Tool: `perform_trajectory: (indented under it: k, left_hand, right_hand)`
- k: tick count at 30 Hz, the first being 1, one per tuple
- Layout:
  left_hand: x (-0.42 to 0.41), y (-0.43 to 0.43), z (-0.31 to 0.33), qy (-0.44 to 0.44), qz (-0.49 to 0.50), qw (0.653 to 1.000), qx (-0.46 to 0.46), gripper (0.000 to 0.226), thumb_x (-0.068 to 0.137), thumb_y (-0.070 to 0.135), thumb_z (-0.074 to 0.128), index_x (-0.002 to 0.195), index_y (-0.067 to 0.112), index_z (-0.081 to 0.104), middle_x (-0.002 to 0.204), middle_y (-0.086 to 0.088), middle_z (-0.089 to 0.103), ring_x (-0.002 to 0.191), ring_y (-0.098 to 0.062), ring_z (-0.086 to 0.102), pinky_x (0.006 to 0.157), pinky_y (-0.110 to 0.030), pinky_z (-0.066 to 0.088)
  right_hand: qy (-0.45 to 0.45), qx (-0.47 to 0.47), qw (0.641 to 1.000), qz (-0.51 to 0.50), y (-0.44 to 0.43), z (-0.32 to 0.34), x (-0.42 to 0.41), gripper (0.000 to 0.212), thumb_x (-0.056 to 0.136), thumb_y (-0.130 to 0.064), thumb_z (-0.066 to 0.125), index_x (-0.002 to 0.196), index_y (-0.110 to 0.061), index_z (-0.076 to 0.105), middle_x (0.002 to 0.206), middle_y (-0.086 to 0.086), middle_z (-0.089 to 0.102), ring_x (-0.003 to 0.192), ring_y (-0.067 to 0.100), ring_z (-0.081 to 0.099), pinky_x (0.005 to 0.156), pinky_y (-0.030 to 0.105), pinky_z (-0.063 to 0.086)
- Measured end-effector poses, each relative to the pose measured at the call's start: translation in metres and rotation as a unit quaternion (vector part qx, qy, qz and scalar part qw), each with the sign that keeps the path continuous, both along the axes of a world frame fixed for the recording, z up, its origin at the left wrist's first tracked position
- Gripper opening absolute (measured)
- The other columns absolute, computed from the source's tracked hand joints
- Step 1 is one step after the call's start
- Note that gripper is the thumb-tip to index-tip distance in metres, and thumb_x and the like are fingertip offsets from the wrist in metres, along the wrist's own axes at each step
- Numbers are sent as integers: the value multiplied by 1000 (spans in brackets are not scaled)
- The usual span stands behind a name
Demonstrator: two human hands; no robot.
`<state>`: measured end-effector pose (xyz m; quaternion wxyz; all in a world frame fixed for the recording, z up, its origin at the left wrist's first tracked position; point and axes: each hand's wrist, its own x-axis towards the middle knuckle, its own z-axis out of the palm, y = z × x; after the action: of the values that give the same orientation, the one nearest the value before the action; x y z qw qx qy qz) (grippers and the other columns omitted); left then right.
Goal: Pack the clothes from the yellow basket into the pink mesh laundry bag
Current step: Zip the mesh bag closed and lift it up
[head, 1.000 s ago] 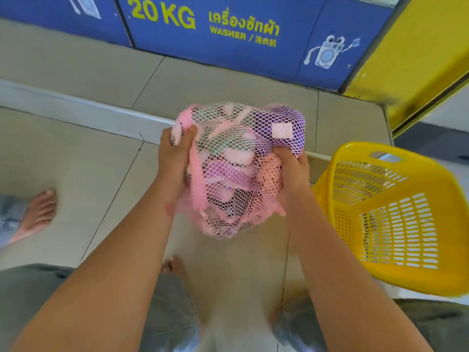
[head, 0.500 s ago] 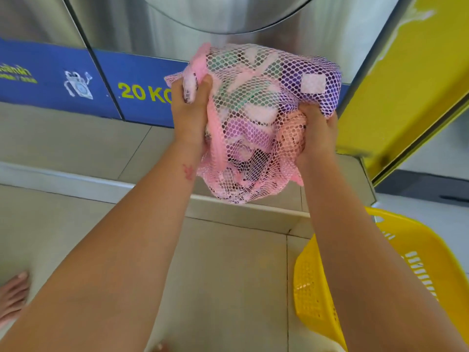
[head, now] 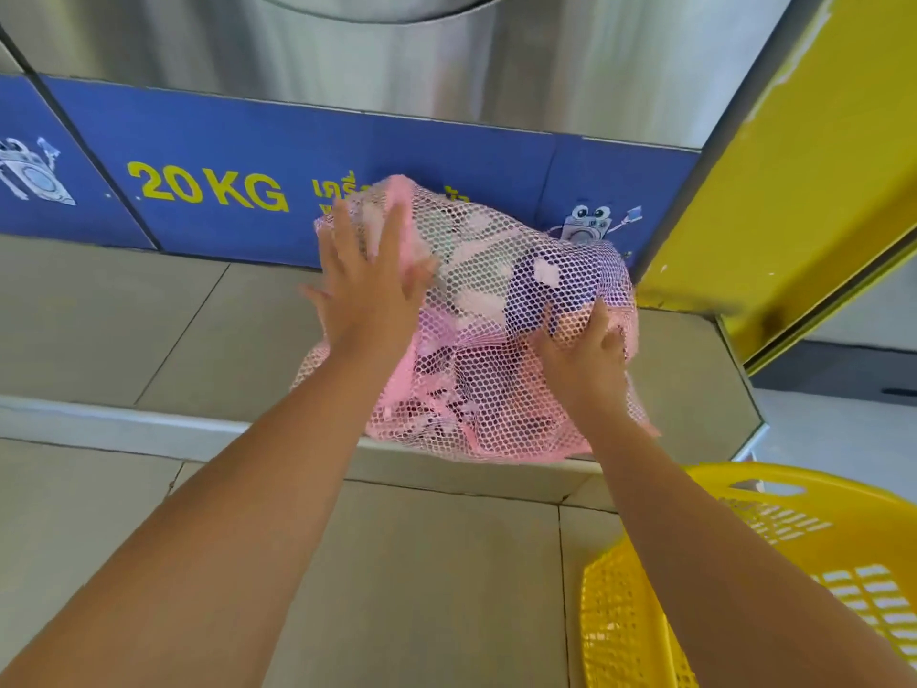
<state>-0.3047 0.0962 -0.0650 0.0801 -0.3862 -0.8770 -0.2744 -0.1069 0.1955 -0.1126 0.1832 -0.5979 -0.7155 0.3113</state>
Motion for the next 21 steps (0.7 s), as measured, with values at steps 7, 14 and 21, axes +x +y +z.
perform_trajectory:
  k: [7, 14, 21]
  left_hand:
    - [5, -16, -34, 22, -146, 972, -184, 100, 72, 81, 50, 150, 47, -3, 159, -6, -28, 146, -38, -23, 107, -76, 15]
    - [-14, 14, -54, 44, -119, 956, -265, 90, 80, 81, 27, 150, 43, -16, 158, -9, -31, 146, -41, -21, 111, -71, 2]
    - [-15, 35, -28, 15, -114, 923, -366, 88, 82, 82, 26, 149, 44, -18, 158, -8, -31, 146, -40, -20, 111, -69, -4]
  right_hand:
    - [-173, 167, 965, 102, -20, 1, 1, 93, 80, -83, 32, 150, -42, -13, 163, 3, -16, 150, 37, 0, 113, 69, 12]
    - [-289, 192, 919, 185, 6, -26, -20, 89, 79, -87, 13, 151, -42, -12, 162, 7, -20, 149, 41, -8, 111, 71, 15]
    - [-343, 52, 911, 225, 35, -4, -29, 85, 80, -85, 20, 149, -48, -13, 161, 1, -24, 149, 41, -8, 108, 74, 16]
